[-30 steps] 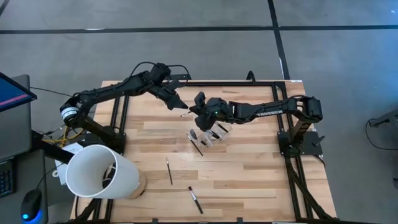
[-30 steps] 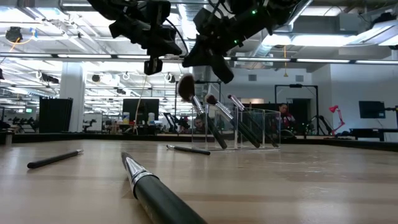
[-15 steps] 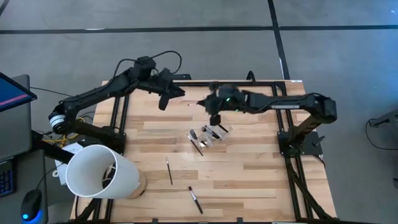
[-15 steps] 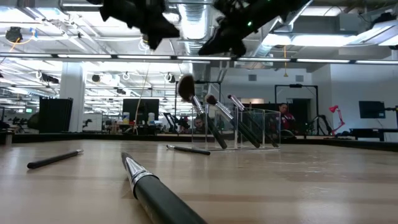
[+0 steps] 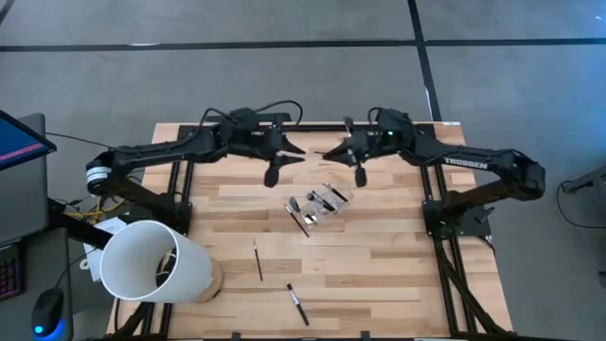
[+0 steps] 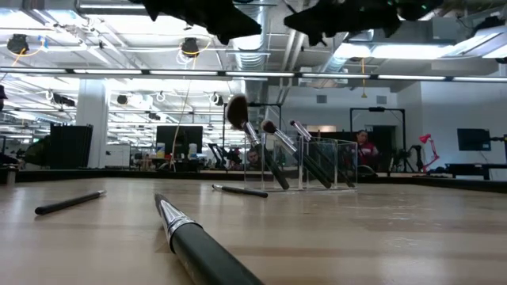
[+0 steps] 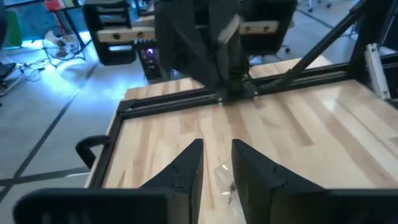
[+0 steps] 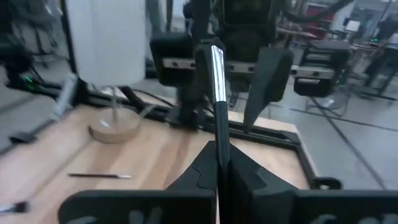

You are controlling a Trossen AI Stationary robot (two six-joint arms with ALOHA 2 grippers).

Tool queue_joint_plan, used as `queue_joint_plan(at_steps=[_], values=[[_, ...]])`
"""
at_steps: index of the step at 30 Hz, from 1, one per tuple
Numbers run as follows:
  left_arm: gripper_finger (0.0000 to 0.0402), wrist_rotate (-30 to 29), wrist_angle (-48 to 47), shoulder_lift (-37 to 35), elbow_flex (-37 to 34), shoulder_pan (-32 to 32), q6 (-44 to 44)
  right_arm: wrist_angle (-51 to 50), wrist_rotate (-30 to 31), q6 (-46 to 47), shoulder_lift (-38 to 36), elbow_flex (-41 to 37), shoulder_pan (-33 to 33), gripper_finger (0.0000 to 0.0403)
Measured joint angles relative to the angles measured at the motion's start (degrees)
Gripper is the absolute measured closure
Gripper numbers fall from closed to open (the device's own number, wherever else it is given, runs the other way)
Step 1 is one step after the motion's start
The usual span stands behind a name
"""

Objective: Put items in baskets/containers
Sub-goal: Put the top black eyeshadow brush into the transparent organizer

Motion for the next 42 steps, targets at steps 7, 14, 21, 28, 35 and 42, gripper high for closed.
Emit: queue_joint_plan(at_steps=[7,14,21,28,35,42], values=[[0.0311,-0.3,0.9,0.2,0.0,-0.6,-0.7,22.9,-8.1,15.3,-6.2,-15.8,-4.6,0.0402],[0.0311,-0.3,2.4,0.2,0.0,-0.8,-3.7,52.3,-3.7,29.1,-4.3,-31.8,-5.8,0.0402],[0.0311,-0.3,10.7,0.4,-2.1,-2.9,-7.6,62.1,0.6,29.8,3.6,-37.2,-2.6,0.0402],[0.0311,-0.3,24.8,0.4,-10.2,-4.2,-9.9,76.1,6.9,29.7,16.6,-38.1,2.2,0.04],[0.0311,-2.1,27.6,-1.7,-13.0,-4.2,-11.9,79.8,12.4,31.7,28.4,-37.2,5.1,0.04],[0.0311,-2.0,27.6,-5.2,-15.3,-4.6,-12.5,79.7,12.7,30.6,32.7,-34.2,6.0,0.0401]])
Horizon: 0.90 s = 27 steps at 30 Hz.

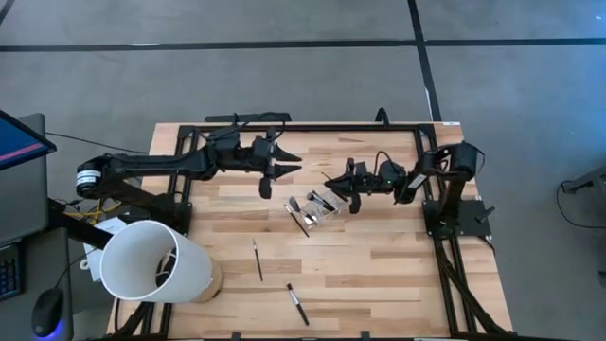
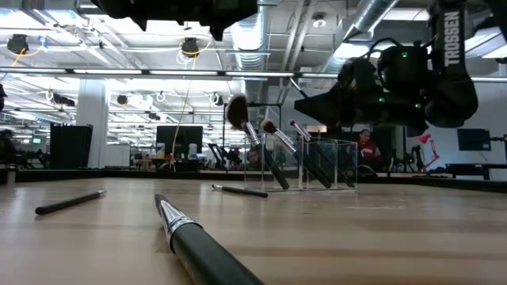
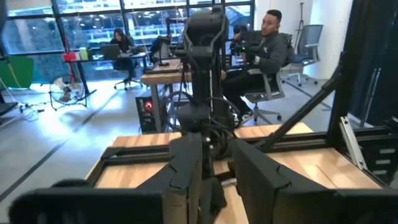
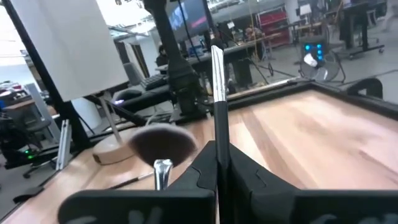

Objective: Put items in baskets/containers
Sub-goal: Put the top black eyeshadow brush into the transparent organizer

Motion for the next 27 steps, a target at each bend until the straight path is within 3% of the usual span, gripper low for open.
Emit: queue_joint_plan(at_steps=[13,27], values=[[0.0311,-1.3,1.5,-4.8,-4.6,0.0,0.0,0.2,0.1,0.0,7.2,2.5,-0.2,0.0394],[0.0311,-1.3,2.2,-4.9,-4.9,0.0,0.0,0.1,-0.1,0.5,6.8,2.5,-0.2,0.0392]])
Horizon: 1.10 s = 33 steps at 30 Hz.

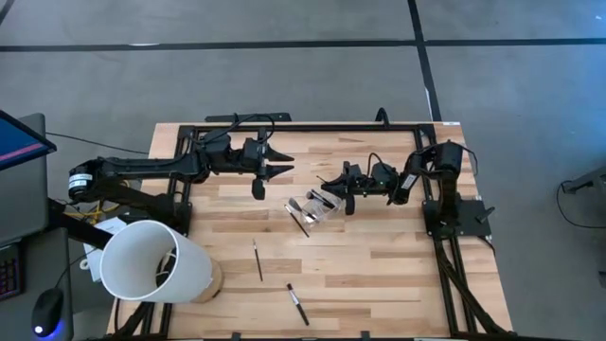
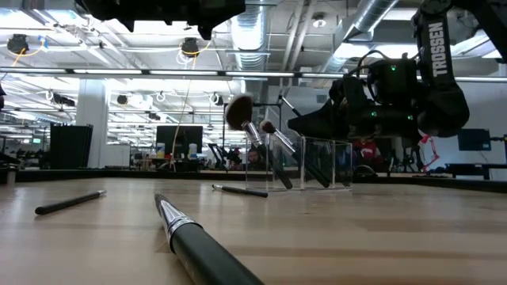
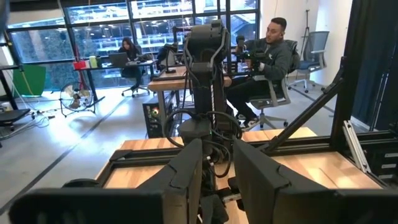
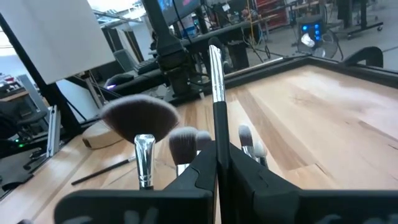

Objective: Put items in baskets/containers
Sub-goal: Put the top black eyeshadow brush into the transparent organizer

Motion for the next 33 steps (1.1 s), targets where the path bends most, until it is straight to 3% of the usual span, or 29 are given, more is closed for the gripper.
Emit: queue_joint_plan(at_steps=[9,20,33], values=[[0.0311,0.0,0.0,0.0,0.0,0.0,-0.4,0.0,-2.0,0.1,0.0,0.0,0.0,0.0387],[0.0311,0.0,0.0,0.0,0.0,0.0,-0.4,0.0,-2.3,0.1,0.0,-0.1,0.0,0.034],[0.0311,0.0,0.0,0.0,0.0,0.0,-0.4,0.0,-4.3,-0.9,-2.3,-0.1,0.0,0.0337]])
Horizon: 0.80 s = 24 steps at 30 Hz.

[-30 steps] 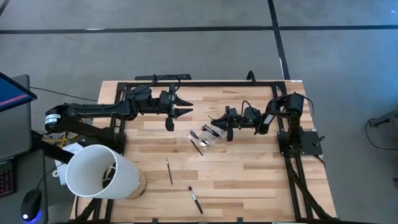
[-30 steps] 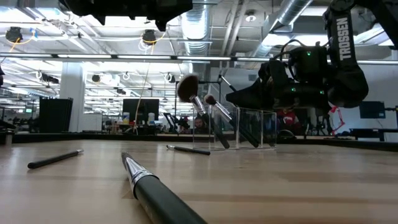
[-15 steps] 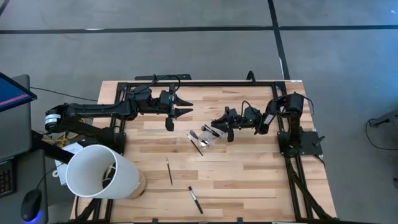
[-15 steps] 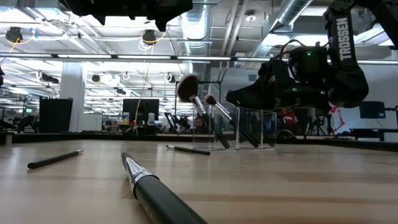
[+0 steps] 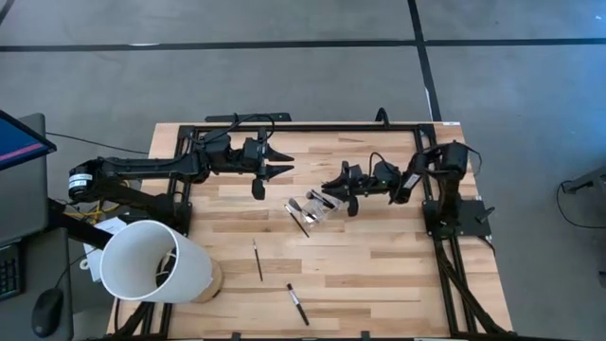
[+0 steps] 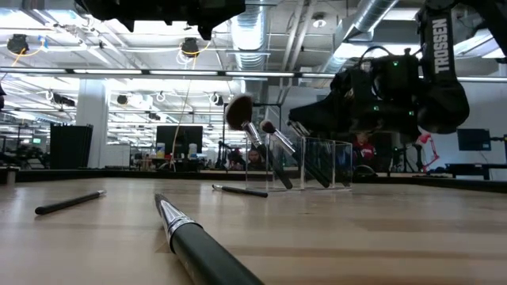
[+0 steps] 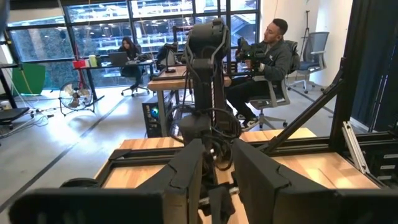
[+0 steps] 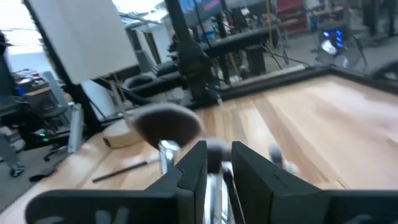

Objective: Put items in baskets/containers
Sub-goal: Put the top black eyeshadow brush into the transparent organizer, then put the black eyeshadow brush into the transparent organizer

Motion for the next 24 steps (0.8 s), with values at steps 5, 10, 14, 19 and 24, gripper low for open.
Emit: queue_joint_plan(at_steps=[5,10,14,19,24], values=[[0.0311,0.0,0.0,0.0,0.0,0.0,0.0,-3.1,-0.5,-1.9,-4.8,0.0,0.2,0.0337],[0.0311,0.0,0.0,0.0,0.0,0.0,-0.7,-13.3,0.7,-7.2,-12.2,0.0,0.3,0.0337],[0.0311,0.0,0.0,0.0,0.0,0.0,-1.5,-24.5,4.3,-11.7,-19.6,0.0,0.4,0.0337],[0.0311,0.0,0.0,0.0,0.0,0.0,-1.5,-37.7,11.9,-16.7,-29.3,0.0,2.5,0.0337],[0.0311,0.0,-0.1,0.0,0.0,0.0,-1.5,-53.3,23.7,-18.7,-37.4,1.9,5.7,0.0337]])
